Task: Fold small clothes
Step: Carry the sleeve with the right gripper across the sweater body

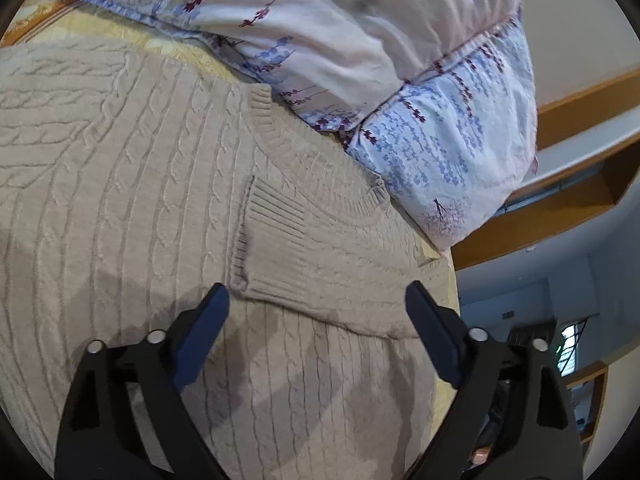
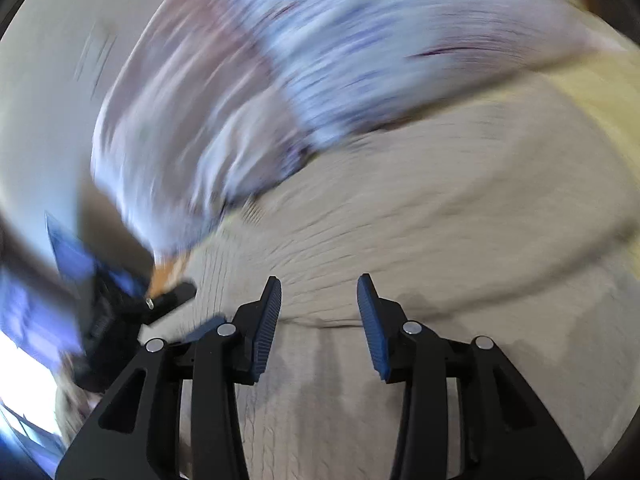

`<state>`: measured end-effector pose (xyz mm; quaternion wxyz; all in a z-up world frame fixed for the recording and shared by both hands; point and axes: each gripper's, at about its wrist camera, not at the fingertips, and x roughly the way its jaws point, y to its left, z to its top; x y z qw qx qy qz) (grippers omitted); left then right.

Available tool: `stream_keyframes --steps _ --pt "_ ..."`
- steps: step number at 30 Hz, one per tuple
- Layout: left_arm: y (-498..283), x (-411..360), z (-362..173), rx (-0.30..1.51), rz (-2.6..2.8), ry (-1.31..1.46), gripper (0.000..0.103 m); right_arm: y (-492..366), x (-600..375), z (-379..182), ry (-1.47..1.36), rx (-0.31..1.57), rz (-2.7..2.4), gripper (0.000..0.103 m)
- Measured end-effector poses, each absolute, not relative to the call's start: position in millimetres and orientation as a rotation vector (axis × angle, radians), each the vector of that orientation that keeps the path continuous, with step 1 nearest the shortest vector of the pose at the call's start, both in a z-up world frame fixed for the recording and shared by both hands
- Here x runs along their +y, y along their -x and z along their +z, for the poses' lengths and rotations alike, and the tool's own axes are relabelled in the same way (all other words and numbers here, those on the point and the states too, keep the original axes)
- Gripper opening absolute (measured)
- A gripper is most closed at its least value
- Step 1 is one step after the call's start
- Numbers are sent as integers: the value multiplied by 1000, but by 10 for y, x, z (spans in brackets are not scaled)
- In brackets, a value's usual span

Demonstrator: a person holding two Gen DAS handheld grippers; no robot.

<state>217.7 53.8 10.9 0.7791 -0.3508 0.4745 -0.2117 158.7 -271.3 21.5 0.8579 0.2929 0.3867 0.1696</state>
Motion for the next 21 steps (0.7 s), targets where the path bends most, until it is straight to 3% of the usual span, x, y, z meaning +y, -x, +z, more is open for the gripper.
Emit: stream_keyframes --steps 6,10,13,15,17,18,19,21 --pt "-2350 618 13 1048 -384 831 72 -1451 -3788 -135 -1052 802 117 41" --pt "-2448 584 13 1059 -385 812 58 -1477 -3877 -259 -1134 762 116 41" --pt "-2506 544 0 1065 -373 773 37 -1532 -3897 -275 -1139 738 103 36" --pt "-2555 522 -6 1064 -387 756 13 -1569 -3904 -268 -1134 722 85 34" --pt "-2607 490 38 1053 -395 718 6 -1577 -3932 -235 -1117 701 62 33" --pt "-2627 486 95 1031 -400 691 5 -1590 -3920 -206 -1093 685 44 26" --pt "-2636 489 142 1014 -404 671 5 -1574 -3942 -189 -1080 674 44 13" --pt "-2636 528 295 958 -421 641 5 -1548 -3890 -116 -1053 631 82 9"
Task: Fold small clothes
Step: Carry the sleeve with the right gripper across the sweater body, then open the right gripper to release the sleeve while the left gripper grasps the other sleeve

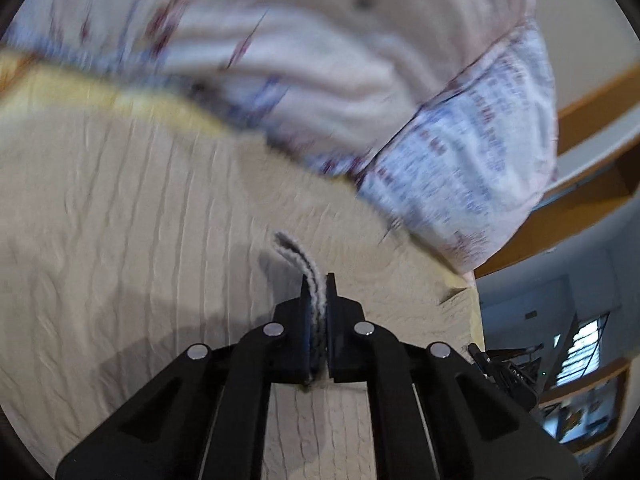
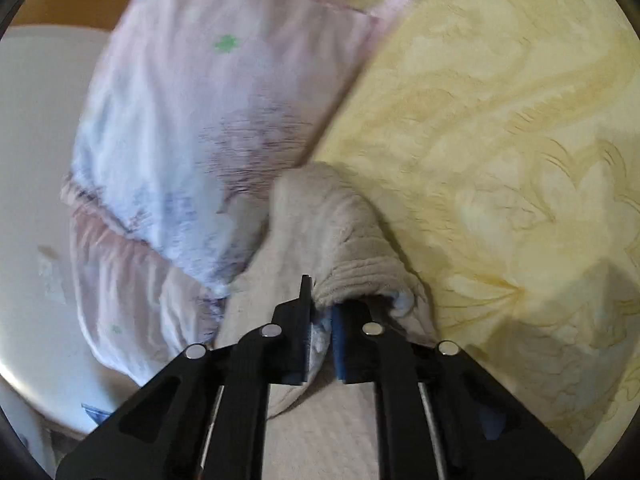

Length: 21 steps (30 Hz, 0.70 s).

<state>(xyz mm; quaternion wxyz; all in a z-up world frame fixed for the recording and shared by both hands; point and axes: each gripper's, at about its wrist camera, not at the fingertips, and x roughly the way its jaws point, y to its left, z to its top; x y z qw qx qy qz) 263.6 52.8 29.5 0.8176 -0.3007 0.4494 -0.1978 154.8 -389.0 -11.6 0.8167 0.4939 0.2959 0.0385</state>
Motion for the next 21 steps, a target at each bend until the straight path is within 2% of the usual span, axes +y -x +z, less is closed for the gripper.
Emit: stream_keyframes --steps 3,10,18,20,21 --pt "-2542 683 549 846 -403 560 5 -1461 -3684 64 -934 568 137 8" --pt "-2564 843 190 995 -335 502 5 -1541 -3553 -216 -921 742 55 11" --pt "-2630 829 39 1020 -260 445 6 -1382 -3669 -228 -906 709 -67 10" --pt "-2582 892 48 1014 -268 470 11 -1340 -3568 -136 -826 714 -113 13" --pt "-2533 949 73 1011 -268 486 17 -1324 -3553 -101 -798 713 -132 21"
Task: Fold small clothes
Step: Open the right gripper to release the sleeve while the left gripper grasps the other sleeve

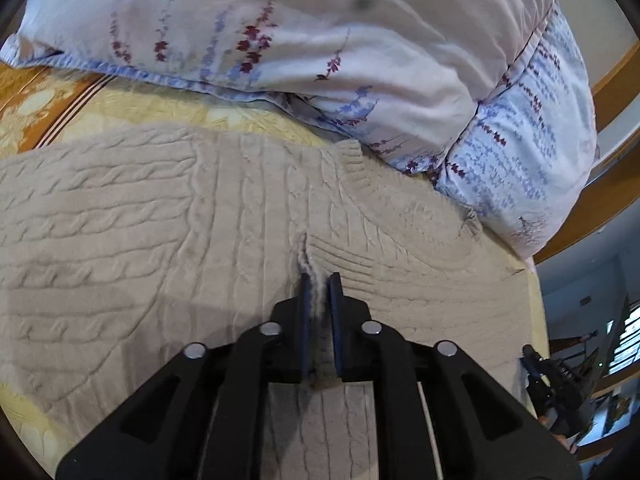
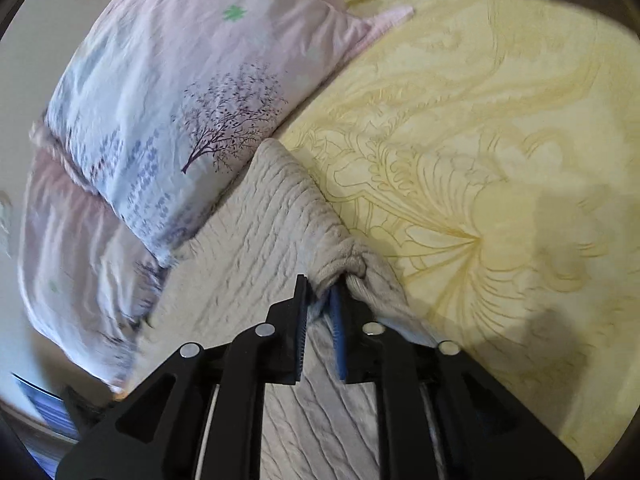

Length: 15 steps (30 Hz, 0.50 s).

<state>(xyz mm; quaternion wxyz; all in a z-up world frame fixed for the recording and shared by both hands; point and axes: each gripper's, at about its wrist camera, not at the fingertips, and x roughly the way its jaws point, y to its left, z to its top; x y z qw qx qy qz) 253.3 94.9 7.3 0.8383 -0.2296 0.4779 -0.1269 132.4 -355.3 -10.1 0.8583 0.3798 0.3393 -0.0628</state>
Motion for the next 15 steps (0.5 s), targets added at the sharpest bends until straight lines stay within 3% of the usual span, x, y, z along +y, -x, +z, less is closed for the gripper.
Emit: stream_keyframes --steps 1,3,4,6,9,15 --pt "-2488 1015 103 1004 -274 502 23 -1289 -3496 -42 -757 703 -158 34" --pt "-2333 1222 194 974 -283 546 52 -1219 -3440 45 -722 675 -164 54" --pt "-2266 1311 232 959 -281 558 56 -1176 -3386 113 -694 654 -164 64" --pt "-2046 1609 337 917 -264 589 65 -1108 -3315 205 -639 624 -150 68" --pt "-1676 2135 418 854 -173 641 66 -1083 -3118 291 -573 607 -49 76" --pt "-1142 3060 343 795 65 784 65 -1189 -2739 177 -547 657 157 76"
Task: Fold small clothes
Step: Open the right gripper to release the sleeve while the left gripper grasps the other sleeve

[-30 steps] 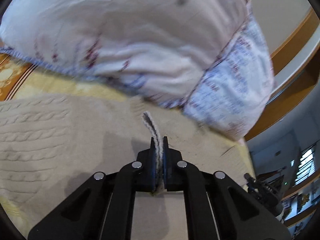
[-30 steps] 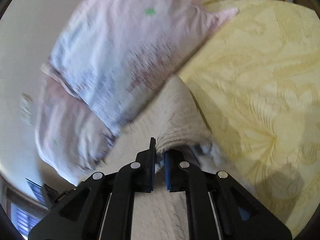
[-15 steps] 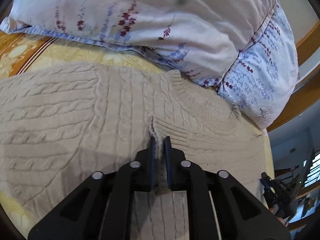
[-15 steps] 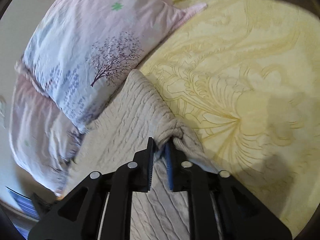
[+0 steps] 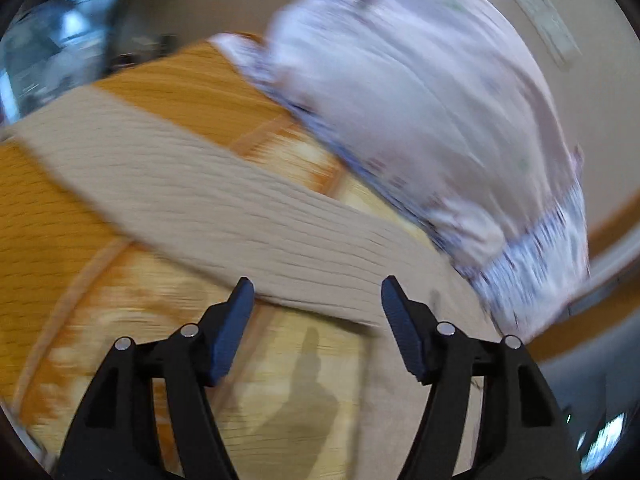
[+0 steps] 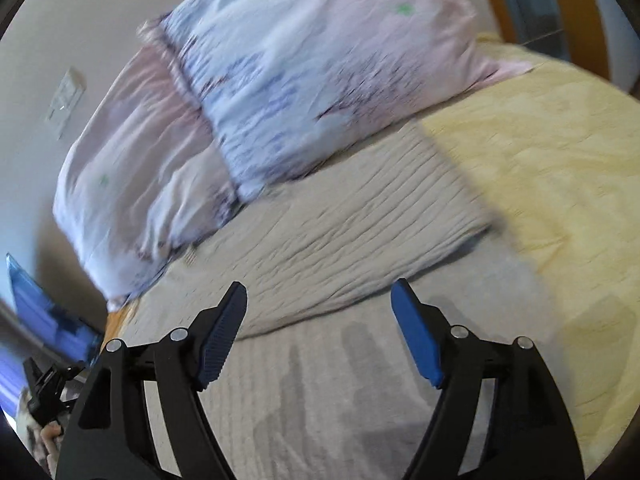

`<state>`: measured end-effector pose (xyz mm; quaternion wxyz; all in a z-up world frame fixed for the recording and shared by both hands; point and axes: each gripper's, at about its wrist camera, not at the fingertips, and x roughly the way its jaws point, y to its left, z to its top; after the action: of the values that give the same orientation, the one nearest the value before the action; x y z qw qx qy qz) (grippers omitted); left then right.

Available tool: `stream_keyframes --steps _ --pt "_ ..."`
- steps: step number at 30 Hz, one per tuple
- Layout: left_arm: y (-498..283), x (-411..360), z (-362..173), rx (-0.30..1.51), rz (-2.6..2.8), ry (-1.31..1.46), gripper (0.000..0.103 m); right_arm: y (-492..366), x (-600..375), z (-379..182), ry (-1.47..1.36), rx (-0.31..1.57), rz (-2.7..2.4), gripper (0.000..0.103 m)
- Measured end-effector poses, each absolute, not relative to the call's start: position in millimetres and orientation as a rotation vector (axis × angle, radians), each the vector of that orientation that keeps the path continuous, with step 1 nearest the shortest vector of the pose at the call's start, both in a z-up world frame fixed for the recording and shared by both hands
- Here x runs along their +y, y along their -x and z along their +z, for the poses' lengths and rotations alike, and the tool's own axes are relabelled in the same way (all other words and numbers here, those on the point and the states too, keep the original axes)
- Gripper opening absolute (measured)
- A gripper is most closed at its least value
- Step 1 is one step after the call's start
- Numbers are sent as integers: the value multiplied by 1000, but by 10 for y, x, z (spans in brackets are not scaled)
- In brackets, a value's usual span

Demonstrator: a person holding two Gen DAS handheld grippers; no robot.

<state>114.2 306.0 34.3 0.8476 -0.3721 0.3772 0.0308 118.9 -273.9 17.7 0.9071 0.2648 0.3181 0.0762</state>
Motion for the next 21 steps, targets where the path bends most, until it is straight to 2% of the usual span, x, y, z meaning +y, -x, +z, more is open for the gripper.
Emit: stream_keyframes --steps 8,11,17,19,21 --pt "-956 3663 54 746 210 1020 57 -1220 -2500 42 -525 697 272 76" --pt "-941 3789 -66 735 225 1117 51 -1213 -2502 41 -523 695 286 76" --pt "-930 3958 -148 664 243 1231 49 -1227 -2516 11 -531 706 297 76" --pt "-930 4014 -173 647 258 1256 43 -1233 -2511 9 -532 708 300 76" --pt "-925 4061 -204 644 295 1264 24 -1236 -2514 6 -536 711 305 76"
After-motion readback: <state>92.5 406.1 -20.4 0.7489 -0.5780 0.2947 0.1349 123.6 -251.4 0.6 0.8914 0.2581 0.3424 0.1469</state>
